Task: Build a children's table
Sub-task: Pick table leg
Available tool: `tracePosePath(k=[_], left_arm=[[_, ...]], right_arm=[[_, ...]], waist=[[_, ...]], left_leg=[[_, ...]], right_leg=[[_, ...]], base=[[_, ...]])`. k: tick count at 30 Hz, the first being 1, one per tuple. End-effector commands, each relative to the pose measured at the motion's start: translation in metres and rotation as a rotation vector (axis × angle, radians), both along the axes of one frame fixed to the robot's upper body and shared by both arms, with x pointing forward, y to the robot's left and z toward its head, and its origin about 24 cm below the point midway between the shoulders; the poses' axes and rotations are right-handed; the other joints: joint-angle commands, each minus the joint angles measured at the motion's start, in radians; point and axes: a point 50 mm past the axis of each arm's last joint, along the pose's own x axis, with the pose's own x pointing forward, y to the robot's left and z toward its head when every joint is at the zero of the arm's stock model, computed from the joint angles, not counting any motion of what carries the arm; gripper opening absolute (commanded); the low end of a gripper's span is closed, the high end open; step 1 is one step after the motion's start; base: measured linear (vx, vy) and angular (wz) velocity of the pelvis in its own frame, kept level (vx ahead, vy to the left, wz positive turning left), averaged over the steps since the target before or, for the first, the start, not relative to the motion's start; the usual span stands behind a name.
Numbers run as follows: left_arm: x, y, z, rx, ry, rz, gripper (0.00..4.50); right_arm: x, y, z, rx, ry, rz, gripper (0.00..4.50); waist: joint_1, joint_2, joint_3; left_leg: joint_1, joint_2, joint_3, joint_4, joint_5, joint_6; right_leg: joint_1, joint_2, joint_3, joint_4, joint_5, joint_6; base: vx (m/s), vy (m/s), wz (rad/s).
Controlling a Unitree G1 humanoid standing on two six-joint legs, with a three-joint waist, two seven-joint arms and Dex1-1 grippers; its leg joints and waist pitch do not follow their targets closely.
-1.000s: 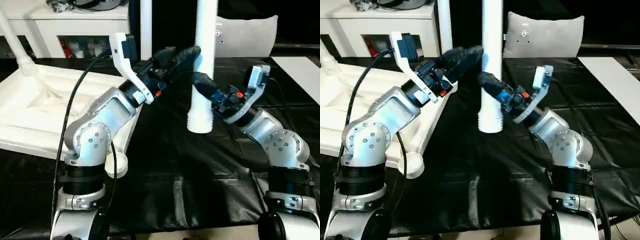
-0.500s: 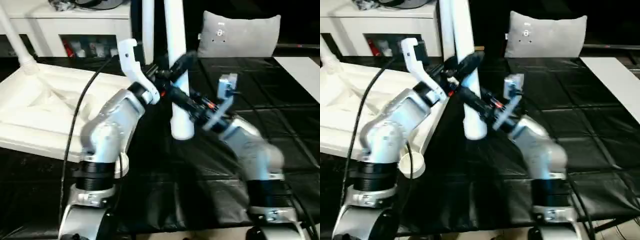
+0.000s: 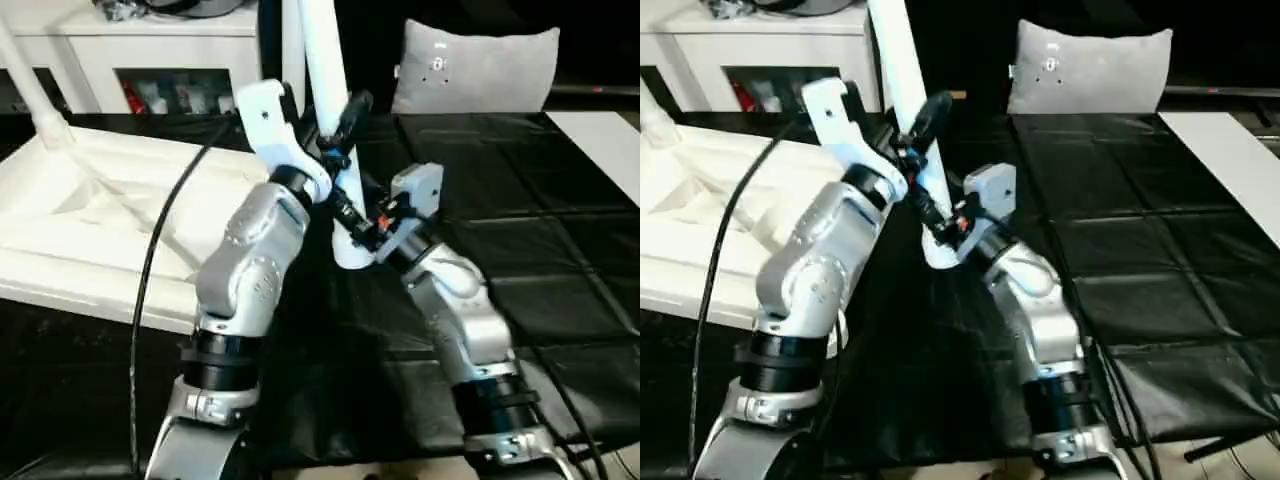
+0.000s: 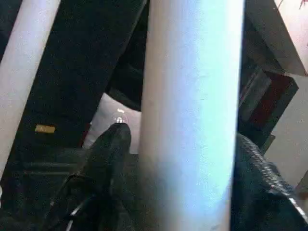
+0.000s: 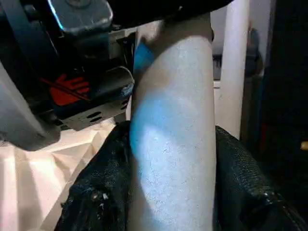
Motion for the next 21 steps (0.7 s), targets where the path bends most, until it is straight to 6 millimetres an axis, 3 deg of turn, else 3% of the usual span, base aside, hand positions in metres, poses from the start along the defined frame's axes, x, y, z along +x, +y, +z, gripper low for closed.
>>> tracePosePath(k=[1,5,11,18,21], left_arm=[[0.0,-0.002,0.001,-0.004,-0.002,0.016,2.35],[0.0,-0.002,0.001,-0.006,-0.005,0.02,1.97],[-0.001,-0.003,0.001,-0.007,-0.007,0.021,1.85],[0.001,0.001,0.0,-0.012,0.006,0.054,1.84],[0.003,0.005,-0.002,-0.01,0.016,0.077,1.84]], right_arm=[[0.002,-0.001,0.008,0.005,-0.045,-0.011,1.86],[0.002,0.0,0.007,0.005,-0.05,-0.016,1.86],[0.003,0.001,0.005,-0.007,-0.052,-0.016,1.86],[0.005,0.0,0.001,-0.033,-0.041,-0.028,1.86],[0.007,0.0,-0.002,-0.051,-0.016,-0.023,1.86]], waist=[[-0.001,0.0,-0.073],[0.0,-0.001,-0.075],[-0.001,-0.001,-0.075],[-0.002,-0.01,-0.074],[-0.001,-0.005,-0.075]], left_leg=[[0.015,0.041,-0.014,-0.069,-0.143,0.014],[0.015,0.04,-0.013,-0.067,-0.136,0.021],[0.015,0.04,-0.013,-0.066,-0.134,0.028],[0.015,0.04,-0.01,-0.065,-0.128,0.038],[0.015,0.039,-0.011,-0.063,-0.121,0.04]], right_leg=[[0.055,-0.064,0.033,-0.07,-0.059,-0.178],[0.056,-0.065,0.033,-0.068,-0.036,-0.187],[0.057,-0.065,0.032,-0.067,-0.031,-0.195],[0.056,-0.065,0.033,-0.068,-0.044,-0.195],[0.056,-0.065,0.033,-0.067,-0.042,-0.194]], base=[[0.0,0.0,0.0],[0.0,0.0,0.0],[0.0,0.0,0.0],[0.0,0.0,0.0],[0.0,0.0,0.0]])
